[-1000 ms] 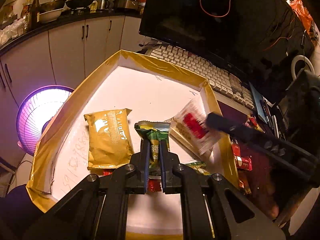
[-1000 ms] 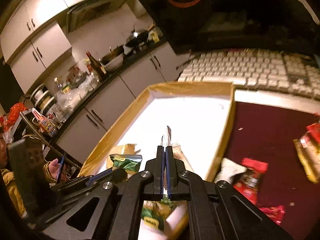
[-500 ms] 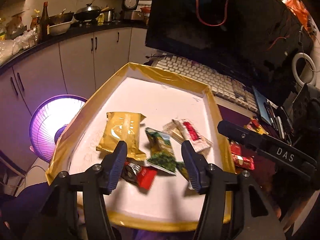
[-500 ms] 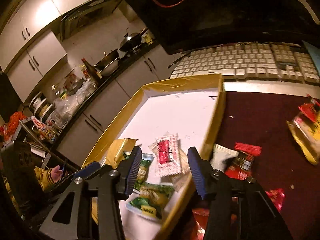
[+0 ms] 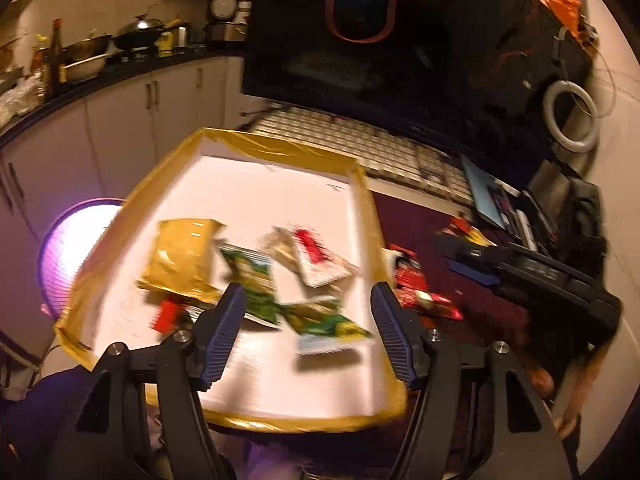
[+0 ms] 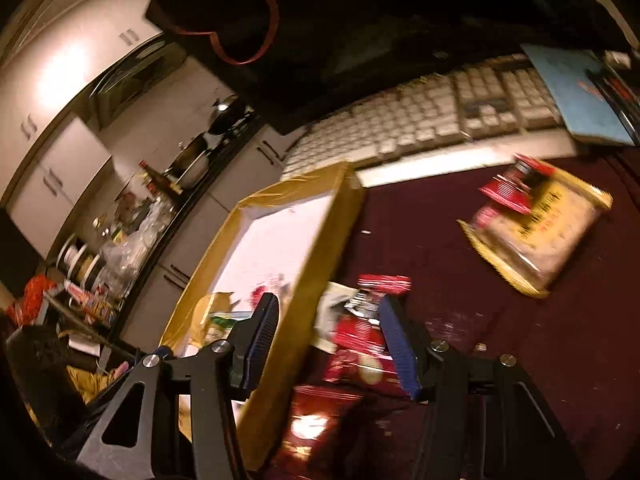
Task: Organize snacks
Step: 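Return to the pile and grasp a dark red candy packet with the left gripper, then carry the dark red packet to the tray with the left gripper while the right gripper grasps a red wrapper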
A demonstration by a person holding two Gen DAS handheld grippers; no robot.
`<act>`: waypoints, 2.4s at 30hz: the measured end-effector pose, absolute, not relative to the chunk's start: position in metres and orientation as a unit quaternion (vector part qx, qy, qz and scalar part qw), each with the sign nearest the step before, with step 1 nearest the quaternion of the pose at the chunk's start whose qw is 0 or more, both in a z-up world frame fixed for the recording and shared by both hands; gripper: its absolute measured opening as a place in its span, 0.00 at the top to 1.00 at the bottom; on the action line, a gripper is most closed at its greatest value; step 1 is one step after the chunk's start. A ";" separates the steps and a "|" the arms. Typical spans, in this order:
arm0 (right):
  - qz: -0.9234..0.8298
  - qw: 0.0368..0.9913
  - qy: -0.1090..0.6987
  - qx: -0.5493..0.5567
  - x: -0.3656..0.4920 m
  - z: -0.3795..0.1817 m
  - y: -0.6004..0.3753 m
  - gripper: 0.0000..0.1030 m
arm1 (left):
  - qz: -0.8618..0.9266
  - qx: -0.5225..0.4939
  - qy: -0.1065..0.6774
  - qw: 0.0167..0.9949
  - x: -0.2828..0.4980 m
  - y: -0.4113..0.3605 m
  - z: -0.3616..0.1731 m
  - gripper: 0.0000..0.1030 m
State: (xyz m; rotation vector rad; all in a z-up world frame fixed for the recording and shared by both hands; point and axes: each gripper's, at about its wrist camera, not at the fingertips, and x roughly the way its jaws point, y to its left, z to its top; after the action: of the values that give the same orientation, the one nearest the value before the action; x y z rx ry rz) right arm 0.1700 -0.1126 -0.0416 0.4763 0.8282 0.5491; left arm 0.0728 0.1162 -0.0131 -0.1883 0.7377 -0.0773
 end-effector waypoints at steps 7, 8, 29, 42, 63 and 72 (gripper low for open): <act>0.240 0.852 0.423 0.195 0.172 -0.055 -0.133 0.46 | -0.125 -0.031 0.398 0.908 0.069 0.053 -0.021 0.38; 0.239 0.852 0.425 0.192 0.173 -0.057 -0.134 0.46 | -0.132 -0.017 0.407 0.904 0.071 0.042 -0.025 0.38; 0.261 0.838 0.421 0.230 0.177 -0.068 -0.155 0.46 | -0.184 0.010 0.442 0.878 0.078 0.003 -0.033 0.38; 0.257 0.854 0.412 0.186 0.171 -0.061 -0.144 0.46 | -0.104 0.039 0.478 0.871 0.094 -0.001 -0.053 0.69; 0.197 0.864 0.461 0.042 0.193 -0.058 -0.057 0.68 | -0.063 -0.147 0.371 0.915 0.072 0.138 -0.014 0.99; 0.177 0.884 0.430 0.036 0.178 -0.058 -0.057 0.75 | -0.093 -0.167 0.385 0.903 0.077 0.142 -0.028 0.99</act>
State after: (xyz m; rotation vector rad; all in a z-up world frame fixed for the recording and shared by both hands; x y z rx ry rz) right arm 0.1785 -0.0569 -0.0585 0.0755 0.8954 0.3692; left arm 0.0769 0.1421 -0.0276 -0.3452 0.7969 -0.1919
